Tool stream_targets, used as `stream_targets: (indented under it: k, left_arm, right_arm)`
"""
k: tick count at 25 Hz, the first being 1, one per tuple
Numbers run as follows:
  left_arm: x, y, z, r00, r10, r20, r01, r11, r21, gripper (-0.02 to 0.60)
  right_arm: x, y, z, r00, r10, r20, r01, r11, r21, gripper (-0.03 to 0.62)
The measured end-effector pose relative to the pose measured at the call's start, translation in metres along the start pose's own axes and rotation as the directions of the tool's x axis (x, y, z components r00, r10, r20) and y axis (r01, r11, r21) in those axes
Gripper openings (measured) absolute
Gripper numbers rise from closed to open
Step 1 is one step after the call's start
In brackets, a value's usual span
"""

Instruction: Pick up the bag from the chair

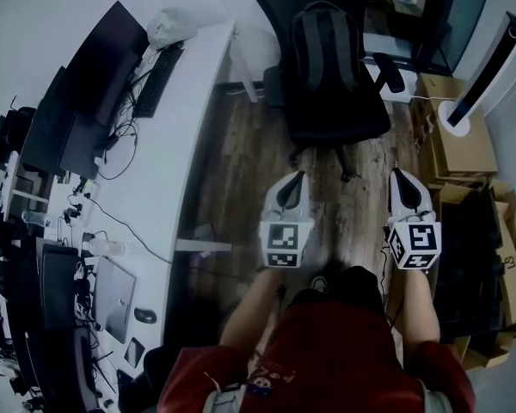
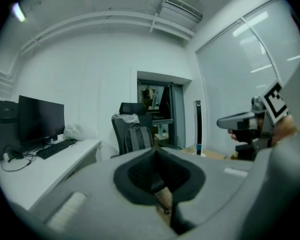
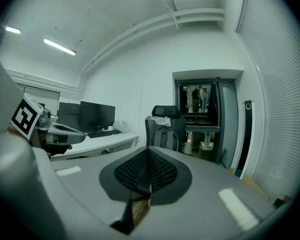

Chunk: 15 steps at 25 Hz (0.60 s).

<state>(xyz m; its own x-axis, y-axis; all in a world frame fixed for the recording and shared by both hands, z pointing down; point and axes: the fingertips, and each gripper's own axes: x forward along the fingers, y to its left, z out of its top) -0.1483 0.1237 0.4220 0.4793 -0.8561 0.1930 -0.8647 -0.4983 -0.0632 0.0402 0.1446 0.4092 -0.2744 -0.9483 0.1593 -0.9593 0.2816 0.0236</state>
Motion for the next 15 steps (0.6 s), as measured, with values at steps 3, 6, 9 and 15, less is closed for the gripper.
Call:
stream_targets:
  k: [3, 6, 9, 15]
  left_arm:
    - [0.021, 0.005, -0.001, 1.000, 0.000, -0.007, 0.000, 1.000, 0.003, 0.000]
    - [0.051, 0.008, 0.001, 1.000, 0.005, -0.011, -0.005, 1.000, 0.005, 0.000]
    - [0.087, 0.013, 0.012, 1.000, 0.015, 0.000, -0.015, 1.000, 0.014, 0.000]
    - [0.166, 0.020, 0.042, 0.999, 0.036, 0.009, -0.036, 0.999, 0.026, 0.000]
  right_arm:
    - [0.018, -0.014, 0.000, 1.000, -0.005, 0.006, 0.005, 1.000, 0.005, 0.002]
    - [0.042, -0.034, -0.001, 1.000, -0.001, 0.012, 0.001, 1.000, 0.010, 0.003]
    - [0.075, -0.060, 0.004, 1.000, 0.005, 0.025, -0.006, 1.000, 0.020, 0.003]
    - [0.139, -0.120, 0.025, 0.999, 0.029, 0.045, -0.030, 0.999, 0.030, 0.003]
